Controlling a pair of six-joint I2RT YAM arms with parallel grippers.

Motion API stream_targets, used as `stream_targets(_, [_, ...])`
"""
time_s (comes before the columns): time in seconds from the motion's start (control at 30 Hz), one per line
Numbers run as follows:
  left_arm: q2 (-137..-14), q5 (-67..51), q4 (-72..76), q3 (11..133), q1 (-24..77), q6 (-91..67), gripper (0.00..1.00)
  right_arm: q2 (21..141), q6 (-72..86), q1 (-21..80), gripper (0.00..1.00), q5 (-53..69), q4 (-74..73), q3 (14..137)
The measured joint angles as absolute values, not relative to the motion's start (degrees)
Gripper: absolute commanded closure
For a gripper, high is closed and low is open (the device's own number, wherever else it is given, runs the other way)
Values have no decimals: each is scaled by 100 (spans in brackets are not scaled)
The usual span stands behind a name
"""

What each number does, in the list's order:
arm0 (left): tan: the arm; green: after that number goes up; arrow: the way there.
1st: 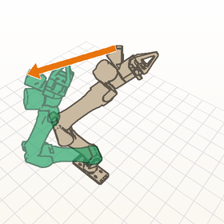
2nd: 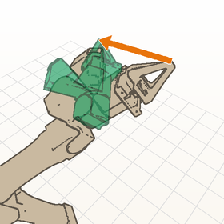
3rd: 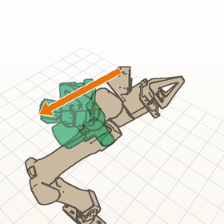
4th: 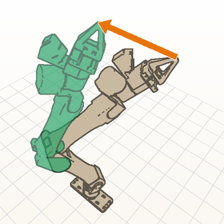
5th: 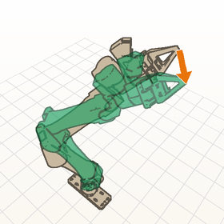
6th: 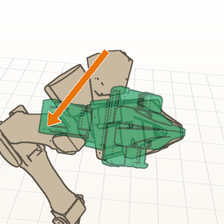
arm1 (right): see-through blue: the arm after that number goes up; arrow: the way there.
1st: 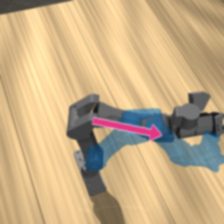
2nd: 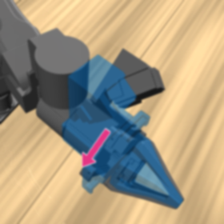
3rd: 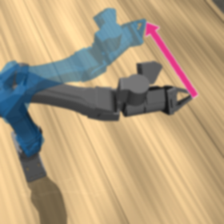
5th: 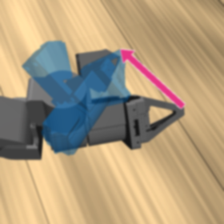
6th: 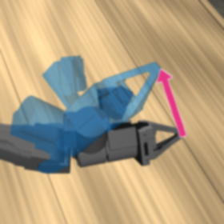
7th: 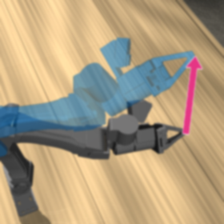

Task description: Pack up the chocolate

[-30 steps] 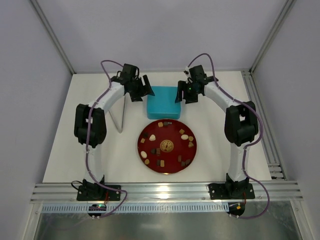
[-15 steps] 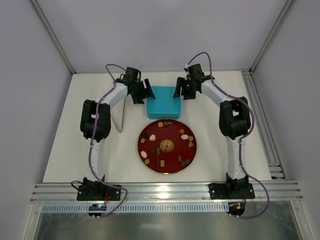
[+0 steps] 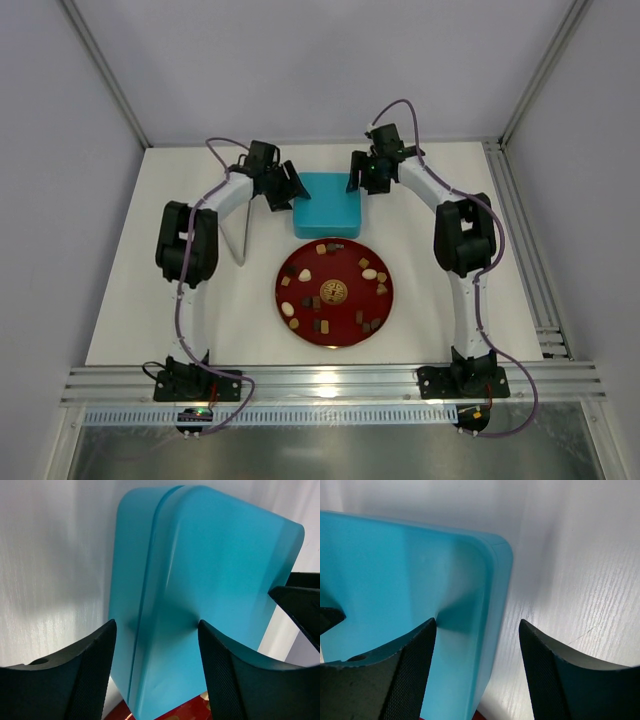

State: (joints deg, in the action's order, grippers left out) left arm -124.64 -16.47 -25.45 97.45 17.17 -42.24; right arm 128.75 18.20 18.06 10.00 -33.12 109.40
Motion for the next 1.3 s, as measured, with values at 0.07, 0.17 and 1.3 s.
stream_targets(0.07, [-12342,-1653,-2373,9507,1719,-4303,38,12875,1789,1861,32,928,-3319,10951])
stream_targets(0.17, [-12112,-1649,-2071,9061,1739,-4397,39,12875,1758,1977,32,843,-3319,10962])
stream_targets(1.3, [-12022,-344,-2805,9631,1750,-3785,37,12862,1531,2093,32,779,-3603,11100])
